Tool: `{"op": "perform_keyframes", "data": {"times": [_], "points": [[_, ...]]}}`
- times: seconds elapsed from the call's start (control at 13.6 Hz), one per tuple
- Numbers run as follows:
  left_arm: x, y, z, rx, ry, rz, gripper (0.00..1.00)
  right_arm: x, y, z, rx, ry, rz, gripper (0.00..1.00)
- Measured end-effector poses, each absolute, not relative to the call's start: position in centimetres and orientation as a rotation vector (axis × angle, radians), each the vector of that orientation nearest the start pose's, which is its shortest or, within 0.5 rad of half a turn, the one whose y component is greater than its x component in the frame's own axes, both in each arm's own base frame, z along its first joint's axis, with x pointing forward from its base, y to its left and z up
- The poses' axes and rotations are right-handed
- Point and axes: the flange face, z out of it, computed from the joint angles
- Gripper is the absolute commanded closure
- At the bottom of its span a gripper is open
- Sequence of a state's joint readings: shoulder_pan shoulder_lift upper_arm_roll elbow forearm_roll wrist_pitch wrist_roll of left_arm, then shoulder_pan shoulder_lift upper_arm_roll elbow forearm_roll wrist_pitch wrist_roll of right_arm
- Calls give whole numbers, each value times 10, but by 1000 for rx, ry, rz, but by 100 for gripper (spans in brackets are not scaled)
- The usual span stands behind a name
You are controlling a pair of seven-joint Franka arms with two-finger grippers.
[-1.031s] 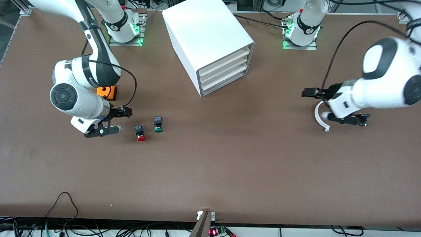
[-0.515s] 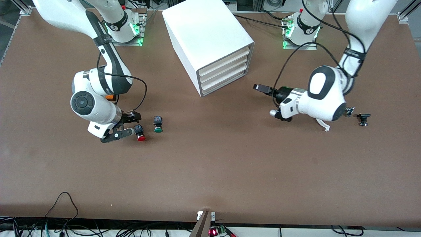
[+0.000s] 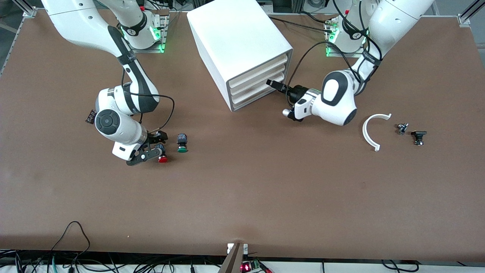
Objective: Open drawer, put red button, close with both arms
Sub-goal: 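Grasp the red button with the right gripper while the left gripper pulls the drawer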
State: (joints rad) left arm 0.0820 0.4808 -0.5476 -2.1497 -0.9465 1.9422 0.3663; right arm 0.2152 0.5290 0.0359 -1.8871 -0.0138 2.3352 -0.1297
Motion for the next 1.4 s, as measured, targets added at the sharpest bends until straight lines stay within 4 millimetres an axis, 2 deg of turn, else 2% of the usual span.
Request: {"op": "perform_keyframes", "data": {"times": [0.37,0.44,0.52,0.59,0.74,0.96,1.03,1.18,1.33,1.4], "points": [[416,-306,206,2048,-214,-825,33,606,154,193,-3075,-602,125,0],[415,-307,207,2048,-215,-823,40,606,153,190,-3075,-600,130,0],[416,-307,207,2049,-214,-822,63,606,153,187,-3075,-599,134,2],[415,-307,207,2048,-214,-823,100,605,153,186,-3075,-599,137,4],[409,-310,205,2046,-220,-839,100,605,152,185,-3075,-598,139,11],[413,-307,208,2031,-191,-825,100,605,152,181,-3075,-597,138,12],[424,-296,209,2036,-170,-796,100,605,152,179,-3075,-596,139,13],[464,-253,215,2062,-109,-690,100,606,152,175,-3075,-596,137,20],[502,-205,225,2097,-100,-592,100,608,153,173,-3074,-596,133,42],[512,-194,229,2115,-103,-565,82,609,153,173,-3074,-596,131,53]]}}
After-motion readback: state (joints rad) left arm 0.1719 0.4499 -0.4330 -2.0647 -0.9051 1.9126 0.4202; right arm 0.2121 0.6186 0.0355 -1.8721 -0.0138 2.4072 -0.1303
